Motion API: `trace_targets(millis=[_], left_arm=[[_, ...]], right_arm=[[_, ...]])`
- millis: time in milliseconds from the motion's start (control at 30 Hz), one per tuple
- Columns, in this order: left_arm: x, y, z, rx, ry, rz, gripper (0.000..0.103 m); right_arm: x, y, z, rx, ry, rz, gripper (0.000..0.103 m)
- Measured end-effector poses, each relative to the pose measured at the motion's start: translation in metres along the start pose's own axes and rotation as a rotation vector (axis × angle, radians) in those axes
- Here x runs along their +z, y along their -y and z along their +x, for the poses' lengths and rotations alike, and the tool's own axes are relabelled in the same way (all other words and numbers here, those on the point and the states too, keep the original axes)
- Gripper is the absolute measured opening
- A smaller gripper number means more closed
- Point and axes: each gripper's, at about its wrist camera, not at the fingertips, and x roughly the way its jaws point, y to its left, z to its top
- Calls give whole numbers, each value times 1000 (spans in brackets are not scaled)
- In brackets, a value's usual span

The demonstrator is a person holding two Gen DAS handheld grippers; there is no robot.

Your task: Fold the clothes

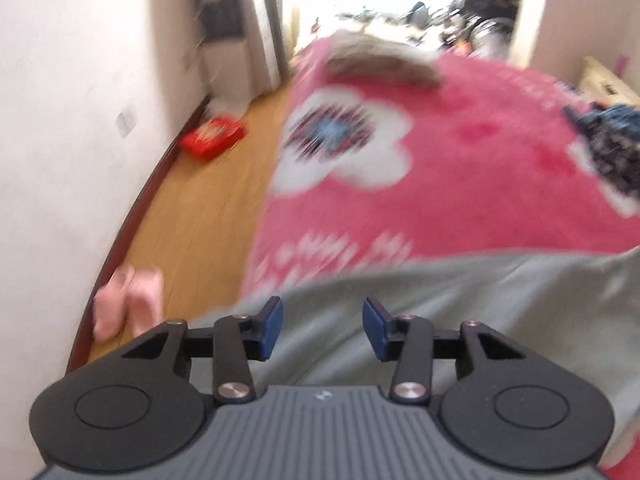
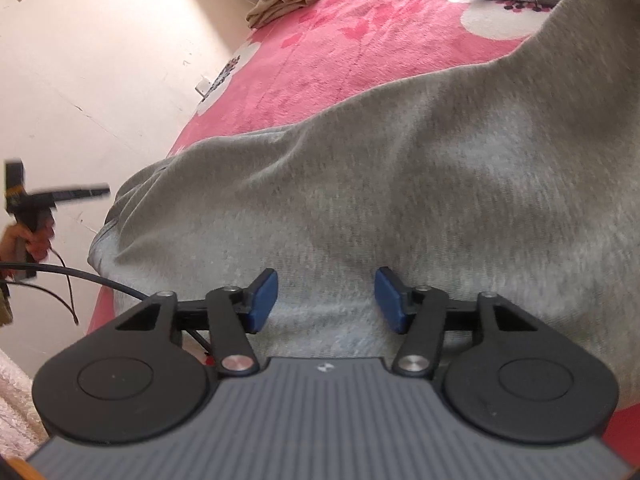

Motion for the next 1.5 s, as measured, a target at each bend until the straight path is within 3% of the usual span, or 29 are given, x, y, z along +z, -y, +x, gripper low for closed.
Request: trace_targets(millis=[167, 267, 367, 400, 533, 633, 767, 867, 1033, 1167, 1500], left_arm=[[50, 75, -4, -102, 73, 83, 58], [73, 130, 2, -194, 76, 157, 60], [88, 188, 12, -296, 56, 234, 63], [89, 205, 16, -328, 44, 258, 64], [78, 261, 29, -413, 8, 323, 65], [61, 291, 38, -455, -7, 341, 65], [32, 303, 49, -466, -42, 282, 66], [15, 305, 53, -434, -30, 268, 66], [3, 300, 60, -414, -52, 216, 67], [1, 297, 67, -411, -72, 197, 67], [0, 290, 72, -417, -78, 149, 72]], right_arm=[[2, -5, -5, 14, -7, -14, 64], [2, -7, -20, 44, -9, -7, 65], [0, -11, -48, 74, -7, -37, 73], [-2, -12, -59, 76, -7, -53, 81], [-8, -12, -98, 61, 6, -70, 92], [-9, -4, -105, 2, 44, -28, 95], [1, 5, -83, -153, 34, -4, 95], [7, 3, -57, -247, 12, -70, 95], [6, 1, -18, -335, -51, -154, 102], [-2, -10, -4, -411, -67, -254, 102], [2, -3, -10, -393, -47, -153, 102]])
